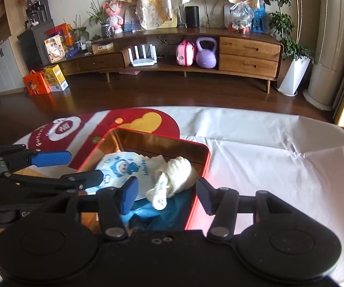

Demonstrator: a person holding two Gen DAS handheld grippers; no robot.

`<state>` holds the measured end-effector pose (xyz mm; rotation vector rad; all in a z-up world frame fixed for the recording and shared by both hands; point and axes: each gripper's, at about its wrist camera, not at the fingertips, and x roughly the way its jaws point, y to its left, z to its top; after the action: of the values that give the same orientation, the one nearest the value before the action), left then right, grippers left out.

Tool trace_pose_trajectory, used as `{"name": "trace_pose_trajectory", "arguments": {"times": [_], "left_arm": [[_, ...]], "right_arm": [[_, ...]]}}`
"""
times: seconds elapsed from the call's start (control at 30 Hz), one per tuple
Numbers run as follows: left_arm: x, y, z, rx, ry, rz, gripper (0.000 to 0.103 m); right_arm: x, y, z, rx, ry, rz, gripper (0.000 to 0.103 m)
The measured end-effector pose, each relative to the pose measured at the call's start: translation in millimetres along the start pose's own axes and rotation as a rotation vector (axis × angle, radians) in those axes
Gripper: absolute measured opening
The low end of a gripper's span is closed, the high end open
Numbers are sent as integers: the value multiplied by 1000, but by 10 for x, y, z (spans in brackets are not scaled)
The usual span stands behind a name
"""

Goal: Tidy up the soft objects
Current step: 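Release the face mask into the red tin while the right gripper releases the knitted cloth, then move both tools back to the remaining items beside the tin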

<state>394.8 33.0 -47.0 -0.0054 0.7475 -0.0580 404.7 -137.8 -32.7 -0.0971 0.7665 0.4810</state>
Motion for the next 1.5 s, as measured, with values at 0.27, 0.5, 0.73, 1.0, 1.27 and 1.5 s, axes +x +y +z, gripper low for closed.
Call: {"name": "trace_pose_trajectory", "arguments": {"times": [0.27,0.5,0.73,1.0,1.27,1.5], "left_arm": [[-553,-24,9,-6,-48,-17,68],[-1045,-76,-95,5,-84,-40,73],[-1448,-90,-257,-5,-111,-53,81],[-1767,-69,-590,-57,-121,-93,87],[-1940,-8,-939,-101,-132,-71,98],[-1923,113,-1223,-162,-124,-68,103]], "right_arm": [[-526,192,-65,-18,-42,22,64],[-933,342,-214,-27,-68,41,71],[-1275,472,-420,-35,-111,43,86],[-1520,589,-770,-44,-124,61,97],[-1567,661,-1221,-64,-132,84,101],[-1447,762,-1519,-101,-88,83,101]]}}
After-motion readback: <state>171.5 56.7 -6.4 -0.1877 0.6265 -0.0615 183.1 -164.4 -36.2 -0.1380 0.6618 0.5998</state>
